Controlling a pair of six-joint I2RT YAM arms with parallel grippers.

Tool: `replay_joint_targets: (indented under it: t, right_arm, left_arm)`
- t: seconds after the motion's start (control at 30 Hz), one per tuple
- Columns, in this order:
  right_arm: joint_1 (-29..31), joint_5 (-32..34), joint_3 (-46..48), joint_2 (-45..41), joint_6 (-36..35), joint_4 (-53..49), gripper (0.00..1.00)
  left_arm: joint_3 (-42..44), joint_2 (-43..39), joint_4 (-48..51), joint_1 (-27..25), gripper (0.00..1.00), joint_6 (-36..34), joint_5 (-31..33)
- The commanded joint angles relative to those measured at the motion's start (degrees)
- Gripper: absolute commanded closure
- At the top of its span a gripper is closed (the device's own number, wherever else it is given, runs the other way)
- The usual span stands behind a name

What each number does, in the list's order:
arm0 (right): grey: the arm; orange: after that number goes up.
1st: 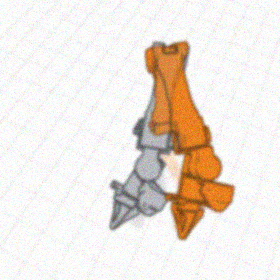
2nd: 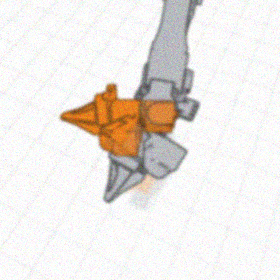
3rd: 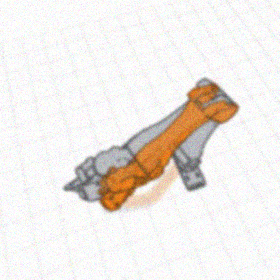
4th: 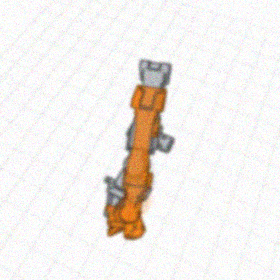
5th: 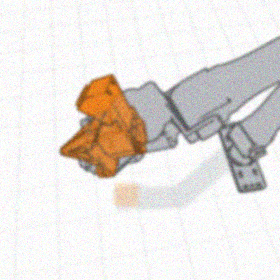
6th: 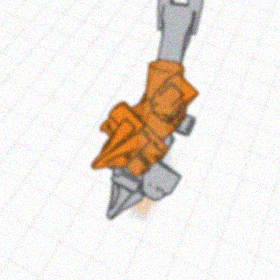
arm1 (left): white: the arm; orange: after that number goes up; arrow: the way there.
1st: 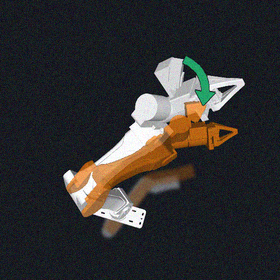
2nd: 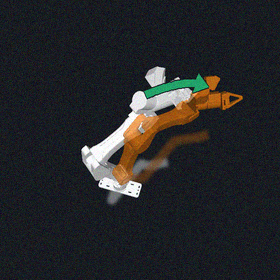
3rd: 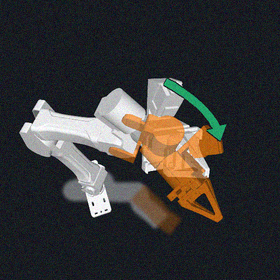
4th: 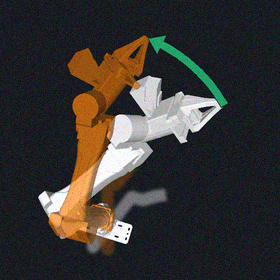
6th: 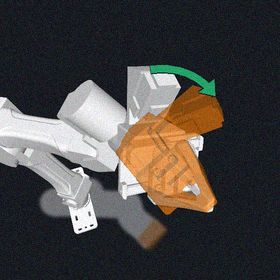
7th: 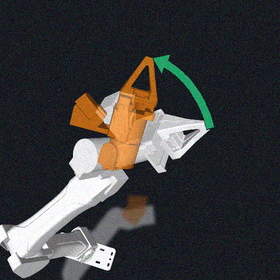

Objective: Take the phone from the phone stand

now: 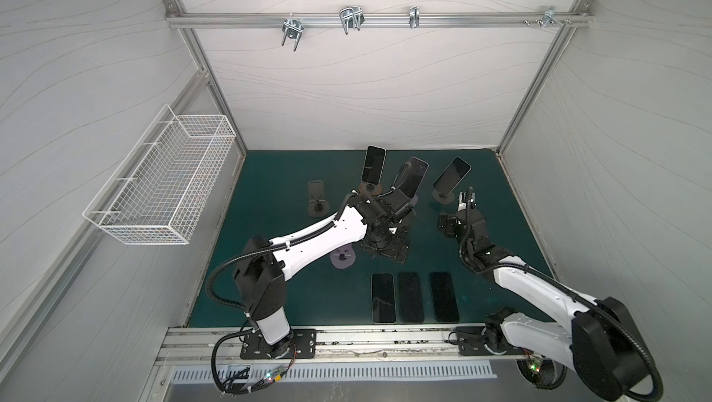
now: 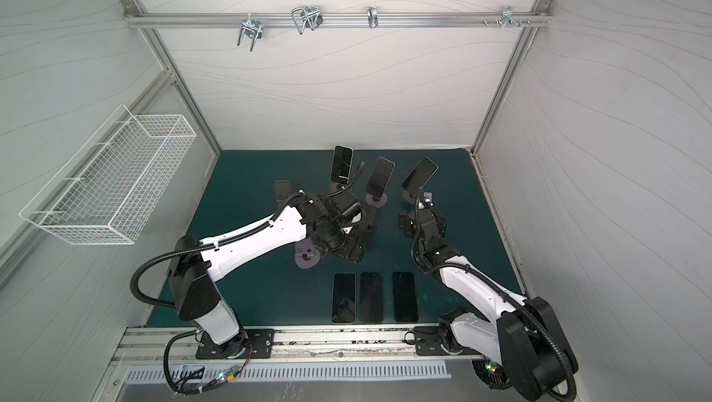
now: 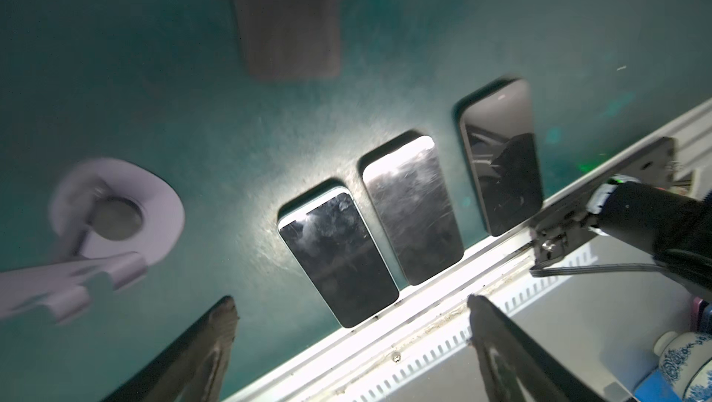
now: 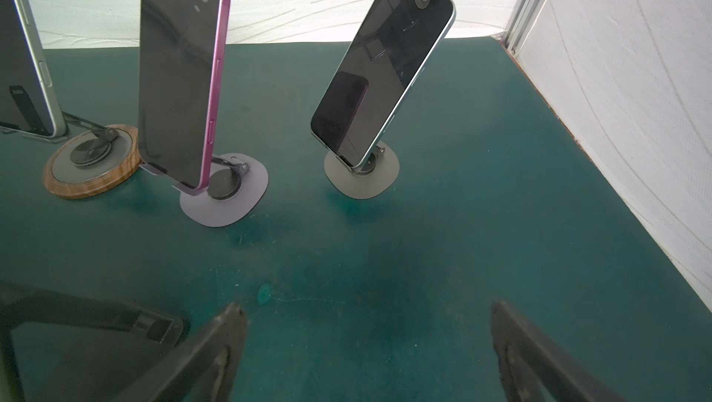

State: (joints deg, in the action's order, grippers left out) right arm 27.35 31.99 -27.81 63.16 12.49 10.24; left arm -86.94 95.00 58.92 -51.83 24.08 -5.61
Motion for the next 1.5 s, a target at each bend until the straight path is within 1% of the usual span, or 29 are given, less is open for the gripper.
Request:
replay_joint_targets:
  t: [0.0, 0.07, 0.2, 0.33, 0.47, 0.53, 0.6, 0.67, 0.73, 0.83, 0.97, 1.0, 1.07, 1.17, 1.33, 1.47]
  right_arm:
    - [-0.3, 0.8, -0.6, -0.8, 0.8, 0.4, 0.01]
    - [-0.4, 0.8, -1.0, -0.3, 1.0, 0.0, 0.01]
    - [-0.4, 0.3, -1.4, 0.2, 0.7, -0.2, 0.01]
    - [-0.5, -0.1, -1.7, 0.6, 0.5, -0.2, 0.01]
    - [-0.6, 0.0, -3.0, 2.2, 0.7, -1.3, 0.01]
    - [-0.6, 0.1, -3.5, 2.7, 0.8, -1.7, 0.01]
    - [-0.8, -0.3, -3.8, 3.1, 0.8, -1.9, 0.01]
    - [-1.6, -2.2, -4.3, 3.6, 1.6, -2.4, 0.01]
    - [-2.6, -4.3, -4.6, 3.8, 3.2, -3.0, 0.01]
    - [-3.6, -4.7, -6.4, 3.8, 5.6, -5.9, 0.01]
    - [-5.1, -6.6, -12.7, 5.6, 7.6, -12.4, 0.01]
    - [-5.6, -6.8, -14.5, 6.4, 8.6, -14.1, 0.01]
    - [-7.5, -6.8, -19.3, 8.5, 13.0, -20.5, 0.01]
    - [-10.2, -7.5, -26.8, 12.3, 18.4, -29.0, 0.01]
    - [-11.0, -6.8, -38.4, 18.0, 20.3, -38.3, 0.01]
    - [-11.1, -4.4, -47.5, 22.5, 24.2, -46.7, 0.01]
  left_arm:
    - [-3.3, -4.2, -2.8, 2.9, 0.05, -6.8, 3.9]
    - [-2.9, -6.8, -4.5, 6.5, 0.04, -9.8, 3.6]
    - [-2.1, -10.5, -5.6, 15.0, 0.03, -16.8, -0.2]
    - [2.1, -14.7, -9.9, 23.2, 0.01, -22.0, -0.8]
    - [4.2, -17.6, -10.9, 28.9, 0.01, -27.0, 0.1]
    - [5.7, -18.5, -11.8, 31.6, 0.01, -28.9, -1.2]
    - [6.7, -19.0, -11.6, 35.0, 0.01, -29.3, -2.7]
    - [9.5, -20.3, -13.7, 40.3, 0.01, -28.6, -6.4]
    - [12.5, -21.1, -17.1, 45.7, 0.01, -27.4, -8.5]
    - [16.1, -21.3, -21.5, 51.7, 0.01, -26.8, -6.7]
    - [21.1, -20.4, -28.6, 58.2, 0.01, -24.6, -1.8]
    - [21.9, -20.1, -29.9, 59.4, 0.01, -24.2, -1.2]
    - [23.5, -19.0, -32.0, 61.7, 0.01, -24.1, -1.0]
    - [25.8, -17.6, -34.6, 63.2, 0.01, -24.8, 0.2]
    - [32.1, -17.8, -43.7, 63.6, 0.01, -26.9, 4.0]
    - [35.9, -17.8, -49.0, 64.2, 0.01, -28.1, 6.8]
